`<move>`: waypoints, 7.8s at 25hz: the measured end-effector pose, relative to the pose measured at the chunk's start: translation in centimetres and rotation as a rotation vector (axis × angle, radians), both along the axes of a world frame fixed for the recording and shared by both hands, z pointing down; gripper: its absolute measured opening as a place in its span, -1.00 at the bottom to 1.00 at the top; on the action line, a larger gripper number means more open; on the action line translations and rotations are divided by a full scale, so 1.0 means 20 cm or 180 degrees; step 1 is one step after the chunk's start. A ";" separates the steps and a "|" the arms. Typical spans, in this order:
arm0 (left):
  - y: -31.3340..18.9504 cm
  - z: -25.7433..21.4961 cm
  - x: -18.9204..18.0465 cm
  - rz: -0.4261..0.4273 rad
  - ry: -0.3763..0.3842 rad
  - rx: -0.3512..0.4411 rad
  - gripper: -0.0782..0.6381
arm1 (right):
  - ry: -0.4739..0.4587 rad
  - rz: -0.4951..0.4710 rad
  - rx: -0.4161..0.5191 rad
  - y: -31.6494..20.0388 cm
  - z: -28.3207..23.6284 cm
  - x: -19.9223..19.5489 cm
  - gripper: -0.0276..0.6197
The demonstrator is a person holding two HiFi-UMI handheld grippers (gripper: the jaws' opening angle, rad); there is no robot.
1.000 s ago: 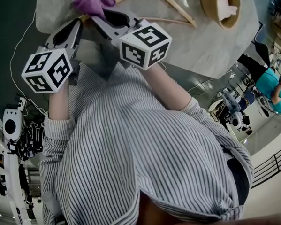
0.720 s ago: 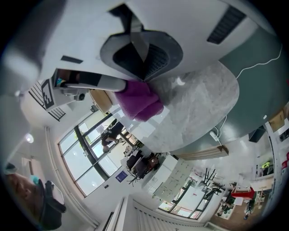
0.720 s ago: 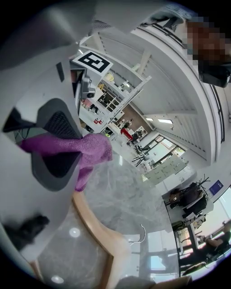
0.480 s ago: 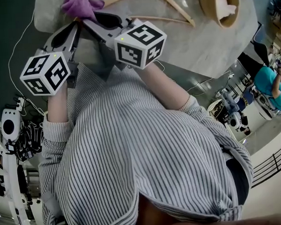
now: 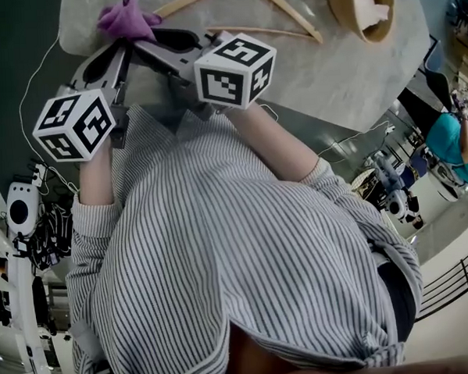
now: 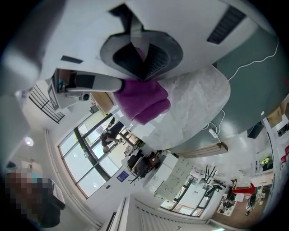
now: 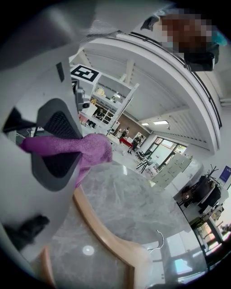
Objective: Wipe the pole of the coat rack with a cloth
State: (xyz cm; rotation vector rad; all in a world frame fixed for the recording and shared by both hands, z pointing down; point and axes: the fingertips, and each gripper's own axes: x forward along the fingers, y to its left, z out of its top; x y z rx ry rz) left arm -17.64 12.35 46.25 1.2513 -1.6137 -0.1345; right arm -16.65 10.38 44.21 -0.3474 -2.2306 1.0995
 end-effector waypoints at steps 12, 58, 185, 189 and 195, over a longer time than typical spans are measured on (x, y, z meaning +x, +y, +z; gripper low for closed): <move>-0.16 -0.04 0.10 0.0326 -0.0094 -0.0068 -0.75 | 0.0078 0.0337 -0.0331 -0.17 0.00 0.14 -0.66; -0.70 0.03 0.63 0.2147 -0.0005 -0.0100 -0.75 | 0.0329 0.1784 -0.0145 -0.63 0.17 0.70 -0.66; -1.10 -0.81 0.44 0.1668 -0.0798 0.1506 -0.75 | -0.0704 0.1981 0.1981 -1.17 -0.77 0.54 -0.65; -1.09 -0.80 0.43 0.1530 -0.0780 0.1491 -0.75 | -0.0730 0.2214 0.1992 -1.19 -0.79 0.59 -0.65; -1.07 -0.79 0.45 0.1511 -0.0813 0.1503 -0.75 | -0.0752 0.2236 0.2016 -1.16 -0.77 0.61 -0.65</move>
